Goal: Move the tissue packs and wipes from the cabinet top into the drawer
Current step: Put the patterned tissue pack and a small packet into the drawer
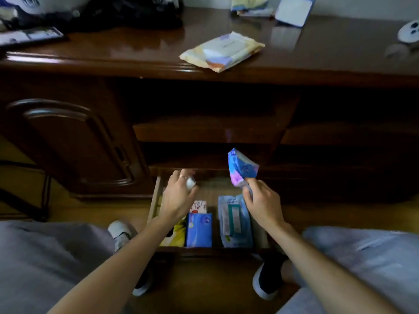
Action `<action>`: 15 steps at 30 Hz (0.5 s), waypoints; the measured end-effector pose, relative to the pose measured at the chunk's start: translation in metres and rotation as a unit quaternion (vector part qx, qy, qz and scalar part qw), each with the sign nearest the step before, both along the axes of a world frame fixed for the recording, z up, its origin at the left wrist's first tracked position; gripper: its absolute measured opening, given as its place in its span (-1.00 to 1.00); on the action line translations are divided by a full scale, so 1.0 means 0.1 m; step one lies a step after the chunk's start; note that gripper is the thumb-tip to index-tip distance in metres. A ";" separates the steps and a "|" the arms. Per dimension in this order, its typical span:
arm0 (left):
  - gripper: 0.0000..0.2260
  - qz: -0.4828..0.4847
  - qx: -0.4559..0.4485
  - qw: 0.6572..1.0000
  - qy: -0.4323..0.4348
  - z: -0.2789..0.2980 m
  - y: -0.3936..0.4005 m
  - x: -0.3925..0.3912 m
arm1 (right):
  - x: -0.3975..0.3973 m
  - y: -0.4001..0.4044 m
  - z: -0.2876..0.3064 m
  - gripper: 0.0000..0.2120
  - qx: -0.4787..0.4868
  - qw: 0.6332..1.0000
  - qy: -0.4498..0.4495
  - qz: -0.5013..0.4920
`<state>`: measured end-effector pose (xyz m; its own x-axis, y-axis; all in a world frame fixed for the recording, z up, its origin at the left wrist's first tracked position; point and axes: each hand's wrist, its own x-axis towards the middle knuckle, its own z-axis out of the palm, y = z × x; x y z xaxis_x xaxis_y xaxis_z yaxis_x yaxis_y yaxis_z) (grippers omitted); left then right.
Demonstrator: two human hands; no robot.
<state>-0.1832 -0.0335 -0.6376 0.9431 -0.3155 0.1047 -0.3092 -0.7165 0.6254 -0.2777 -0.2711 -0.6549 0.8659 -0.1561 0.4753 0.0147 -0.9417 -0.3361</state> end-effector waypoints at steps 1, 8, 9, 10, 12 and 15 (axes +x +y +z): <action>-0.70 0.009 0.000 0.999 0.042 -0.15 0.06 -0.01 | -0.02 -0.01 -0.16 -0.95 -0.006 0.999 0.044 -0.002; -0.60 0.067 0.018 0.975 0.213 -0.86 0.34 0.09 | 0.04 0.00 -0.90 -0.89 0.007 0.981 0.186 -0.049; -0.57 0.066 0.025 0.974 0.214 -0.94 0.36 0.11 | 0.06 0.02 -0.95 -0.90 0.007 0.980 0.192 -0.051; -0.54 0.061 0.033 0.975 0.212 -1.01 0.37 0.14 | 0.07 0.04 -0.99 -0.93 0.008 0.978 0.204 -0.050; -0.47 0.046 0.059 0.974 0.213 -1.14 0.40 0.25 | 0.11 0.08 -1.05 -0.93 0.010 0.973 0.226 -0.041; -0.59 0.045 0.129 0.977 0.166 -1.27 0.36 0.52 | 0.19 0.15 -1.10 -0.91 0.028 0.969 0.243 -0.034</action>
<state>-0.1316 0.0020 -0.7645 0.9367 -0.2056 -0.2834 -0.0492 -0.8787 0.4748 -0.2585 -0.2564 -0.7648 0.9721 -0.2346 0.0040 -0.2195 -0.9153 -0.3378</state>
